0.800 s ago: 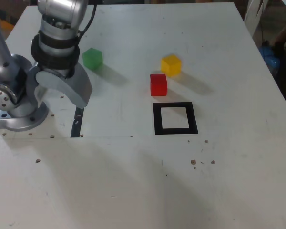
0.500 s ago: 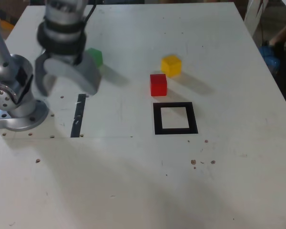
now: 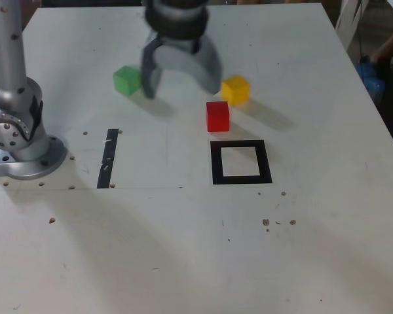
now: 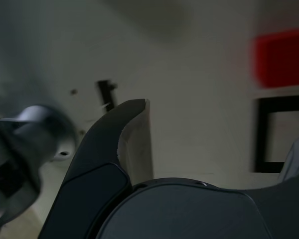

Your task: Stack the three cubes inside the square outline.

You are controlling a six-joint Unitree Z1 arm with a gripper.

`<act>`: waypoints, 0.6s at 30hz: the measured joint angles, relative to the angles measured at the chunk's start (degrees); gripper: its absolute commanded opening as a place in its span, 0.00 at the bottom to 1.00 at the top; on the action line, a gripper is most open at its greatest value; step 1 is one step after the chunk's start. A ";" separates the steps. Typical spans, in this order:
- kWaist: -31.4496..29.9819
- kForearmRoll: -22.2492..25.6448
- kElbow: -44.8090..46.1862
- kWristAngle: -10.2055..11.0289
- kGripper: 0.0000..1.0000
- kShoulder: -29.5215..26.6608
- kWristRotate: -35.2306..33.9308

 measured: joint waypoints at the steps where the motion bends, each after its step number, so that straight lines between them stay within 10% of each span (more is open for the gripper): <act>1: 0.33 0.00 -1.94 0.05 0.99 0.26 0.10; 18: 5.51 -4.12 -4.17 -0.79 0.97 10.88 4.01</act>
